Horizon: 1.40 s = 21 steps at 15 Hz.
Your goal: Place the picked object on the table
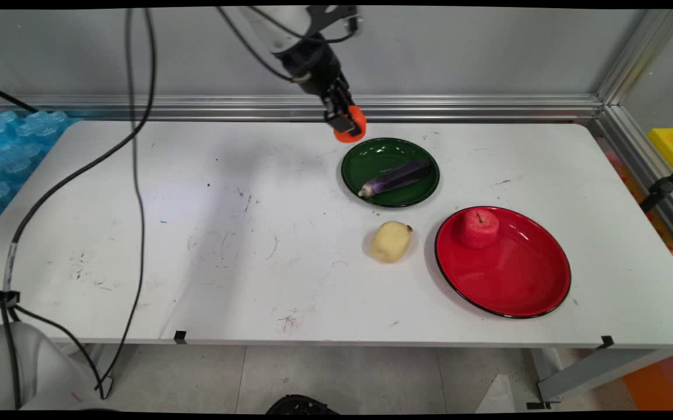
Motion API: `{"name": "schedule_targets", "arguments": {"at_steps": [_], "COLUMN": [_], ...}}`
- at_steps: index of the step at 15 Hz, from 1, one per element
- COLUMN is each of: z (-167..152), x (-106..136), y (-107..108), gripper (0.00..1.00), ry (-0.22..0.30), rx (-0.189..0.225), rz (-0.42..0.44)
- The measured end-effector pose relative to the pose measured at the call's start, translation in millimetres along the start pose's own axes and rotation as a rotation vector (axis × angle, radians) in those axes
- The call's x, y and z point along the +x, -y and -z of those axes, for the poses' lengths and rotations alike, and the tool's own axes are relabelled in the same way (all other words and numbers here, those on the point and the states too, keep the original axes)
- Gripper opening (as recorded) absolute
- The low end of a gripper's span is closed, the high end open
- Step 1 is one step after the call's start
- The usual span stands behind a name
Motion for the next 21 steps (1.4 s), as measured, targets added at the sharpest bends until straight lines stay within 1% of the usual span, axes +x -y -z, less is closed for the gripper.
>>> {"name": "schedule_targets", "arguments": {"at_steps": [4,6,9,12,15,21], "z": [29,34,35,23,2,-54], "x": [-24,-32,-43,-50,-54,-59], "y": [-29,-39,-57,-73,-84,-97], "gripper": [0.0,0.0,0.0,0.0,0.0,0.0], "ry": [-0.041,-0.052,-0.059,-0.066,-0.066,-0.035], "rx": [-0.079,-0.106,-0.143,-0.166,-0.185,-0.218], "rz": [-0.136,-0.172,-0.205,-0.208,-0.21,-0.196]}}
